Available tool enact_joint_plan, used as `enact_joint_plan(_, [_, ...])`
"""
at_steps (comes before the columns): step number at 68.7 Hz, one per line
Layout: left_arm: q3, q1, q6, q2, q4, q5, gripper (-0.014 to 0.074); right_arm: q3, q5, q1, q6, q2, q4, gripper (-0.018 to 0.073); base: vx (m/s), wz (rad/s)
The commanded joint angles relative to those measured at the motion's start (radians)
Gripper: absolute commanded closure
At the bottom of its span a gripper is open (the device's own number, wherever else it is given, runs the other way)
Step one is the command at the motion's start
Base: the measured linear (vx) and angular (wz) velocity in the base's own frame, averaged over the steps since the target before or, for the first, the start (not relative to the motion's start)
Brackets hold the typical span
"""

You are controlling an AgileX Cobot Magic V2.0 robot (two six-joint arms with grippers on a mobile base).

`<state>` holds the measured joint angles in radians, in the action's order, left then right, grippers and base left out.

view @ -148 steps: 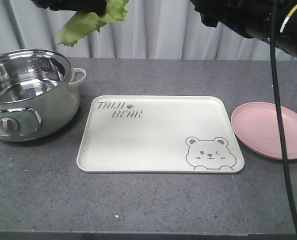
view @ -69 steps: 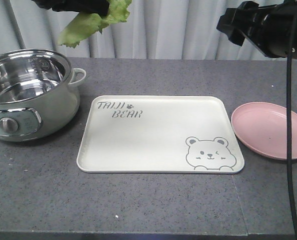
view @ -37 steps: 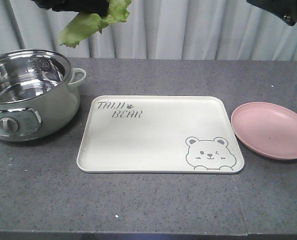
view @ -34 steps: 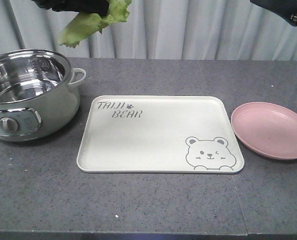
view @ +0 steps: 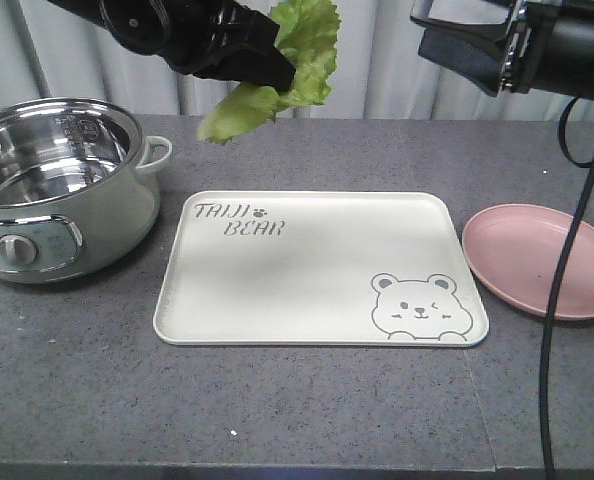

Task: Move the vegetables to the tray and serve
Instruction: 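Move the right gripper to the held leaf and grasp it from the left gripper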

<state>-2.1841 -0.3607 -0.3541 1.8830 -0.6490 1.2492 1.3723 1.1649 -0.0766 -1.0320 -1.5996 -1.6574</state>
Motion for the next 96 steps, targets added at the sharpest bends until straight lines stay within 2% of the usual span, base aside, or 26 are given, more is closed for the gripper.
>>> enact_joint_plan(1, [-0.029,-0.006,-0.002,-0.045,-0.054,-0.07,0.0603,0.028,-0.002,0.022,-0.053,0.017,-0.07,0.0069,0.0,0.0])
enact_joint_plan(12, [-0.029,-0.006,0.0,-0.045,-0.055,-0.071,0.0603,0.028,-0.037,0.077,-0.125,-0.016,-0.089,0.0069,0.0,0.0])
enact_joint_plan(25, [-0.029,-0.006,0.001,-0.045,-0.056,-0.065,0.0603,0.028,-0.106,0.125,-0.155,-0.043,-0.127,0.0069,0.0,0.0])
enact_joint_plan(37, [-0.029,-0.006,0.002,-0.045,-0.057,-0.06,0.0603,0.028,-0.104,0.146,-0.173,-0.068,-0.161,0.0069,0.0,0.0])
enact_joint_plan(82, [-0.029,-0.065,0.001,-0.045,-0.055,-0.064,0.0603,0.028,-0.059,0.147,-0.177,-0.083,-0.161,0.0073,0.0,0.0])
enact_joint_plan(96, [-0.029,-0.066,0.003,-0.025,-0.057,-0.055,0.0603,0.028,-0.028,0.147,-0.177,-0.083,-0.161,0.0115,0.0,0.0])
